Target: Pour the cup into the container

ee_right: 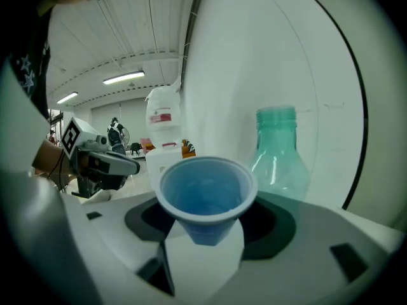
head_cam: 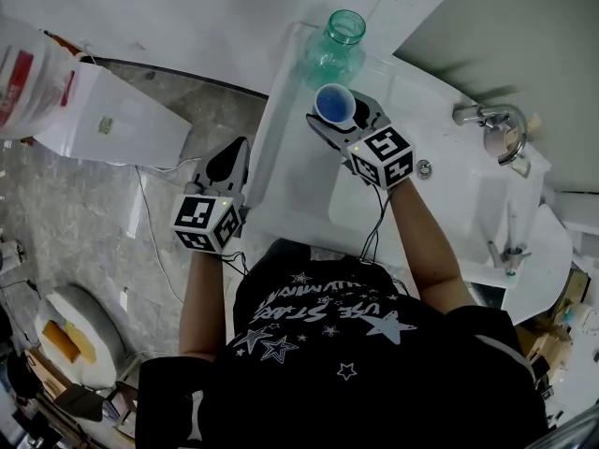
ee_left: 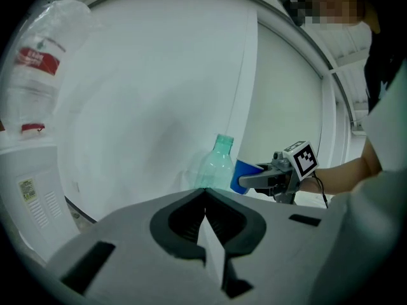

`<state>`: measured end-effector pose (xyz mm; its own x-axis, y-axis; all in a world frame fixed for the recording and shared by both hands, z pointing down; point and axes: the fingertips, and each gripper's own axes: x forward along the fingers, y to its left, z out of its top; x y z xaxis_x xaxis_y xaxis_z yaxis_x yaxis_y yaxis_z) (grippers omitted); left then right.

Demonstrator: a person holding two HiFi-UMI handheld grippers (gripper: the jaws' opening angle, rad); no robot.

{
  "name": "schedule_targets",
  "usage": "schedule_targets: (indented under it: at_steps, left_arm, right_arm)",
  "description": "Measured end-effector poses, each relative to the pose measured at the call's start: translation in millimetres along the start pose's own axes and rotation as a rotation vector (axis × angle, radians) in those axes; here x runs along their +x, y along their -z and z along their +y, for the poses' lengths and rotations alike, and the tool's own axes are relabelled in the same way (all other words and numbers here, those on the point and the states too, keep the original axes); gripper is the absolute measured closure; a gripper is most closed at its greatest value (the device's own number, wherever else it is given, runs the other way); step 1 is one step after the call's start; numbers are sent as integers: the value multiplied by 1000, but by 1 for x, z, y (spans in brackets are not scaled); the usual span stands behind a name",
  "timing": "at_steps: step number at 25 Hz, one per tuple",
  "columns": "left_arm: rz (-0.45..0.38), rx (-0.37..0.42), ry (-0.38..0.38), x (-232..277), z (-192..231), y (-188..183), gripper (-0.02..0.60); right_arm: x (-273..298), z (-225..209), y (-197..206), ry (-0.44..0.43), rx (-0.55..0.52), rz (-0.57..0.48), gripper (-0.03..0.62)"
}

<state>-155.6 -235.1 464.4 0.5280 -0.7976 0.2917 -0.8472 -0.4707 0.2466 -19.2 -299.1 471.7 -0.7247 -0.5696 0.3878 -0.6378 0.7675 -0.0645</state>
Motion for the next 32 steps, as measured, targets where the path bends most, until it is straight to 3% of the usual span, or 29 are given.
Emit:
schedule_targets:
  at_steps: [11, 20, 32]
  left_arm:
    - [-57, 27, 29, -4, -37, -37, 571]
    - [-77, 58, 35, 3, -44, -74, 571]
    - [-101, 64, 46, 15, -28, -99, 571]
  right_arm:
    - [-76, -44, -61, 123, -27, -7, 303]
    - [-86, -80, -94, 162, 8, 55, 303]
    - [-60, -132, -120, 288, -253, 227, 310]
